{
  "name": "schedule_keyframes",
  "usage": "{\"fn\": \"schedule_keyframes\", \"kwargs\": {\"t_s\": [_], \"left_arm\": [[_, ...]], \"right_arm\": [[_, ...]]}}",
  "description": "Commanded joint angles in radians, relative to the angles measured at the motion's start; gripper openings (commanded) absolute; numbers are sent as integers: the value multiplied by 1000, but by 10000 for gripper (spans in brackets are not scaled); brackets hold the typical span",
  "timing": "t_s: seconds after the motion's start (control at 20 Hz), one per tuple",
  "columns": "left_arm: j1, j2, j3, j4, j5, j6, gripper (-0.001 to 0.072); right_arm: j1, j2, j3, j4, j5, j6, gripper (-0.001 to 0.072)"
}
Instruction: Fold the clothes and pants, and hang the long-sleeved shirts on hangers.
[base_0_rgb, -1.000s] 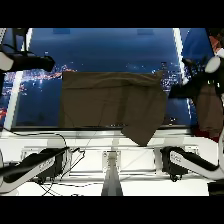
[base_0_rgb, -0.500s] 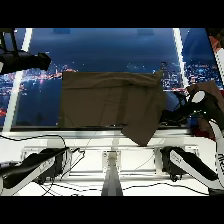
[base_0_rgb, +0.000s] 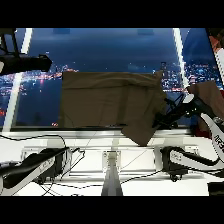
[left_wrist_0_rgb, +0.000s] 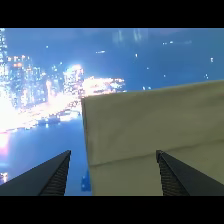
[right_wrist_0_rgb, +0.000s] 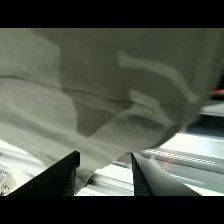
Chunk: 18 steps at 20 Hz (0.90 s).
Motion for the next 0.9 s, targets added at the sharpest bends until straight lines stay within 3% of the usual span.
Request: {"fn": "schedule_keyframes", "kwargs": {"t_s": [0.0, 0.1, 0.2, 0.3, 0.35, 0.5, 0.85], "left_arm": [[1, -1, -1, 3, -43, -23, 579], [2, -4, -2, 17, -85, -23, 576], [2, -23, -2, 85, -126, -23, 438], [15, -59, -2, 131, -194, -23, 347], [29, -84, -2, 131, -234, -22, 339], [73, -161, -2, 130, -311, -22, 339], [241, -215, -80, -3, -360, -18, 339]], "right_arm": [[0, -24, -2, 11, -50, -55, 370], [0, -24, -18, 19, -45, -93, 367], [0, -23, -46, 48, -51, -108, 367], [0, -20, -47, 82, -61, -117, 363], [0, -10, -43, 95, -69, -119, 329], [0, 55, -42, 121, -80, -119, 326], [0, 165, -43, 107, -66, -135, 311]]}}
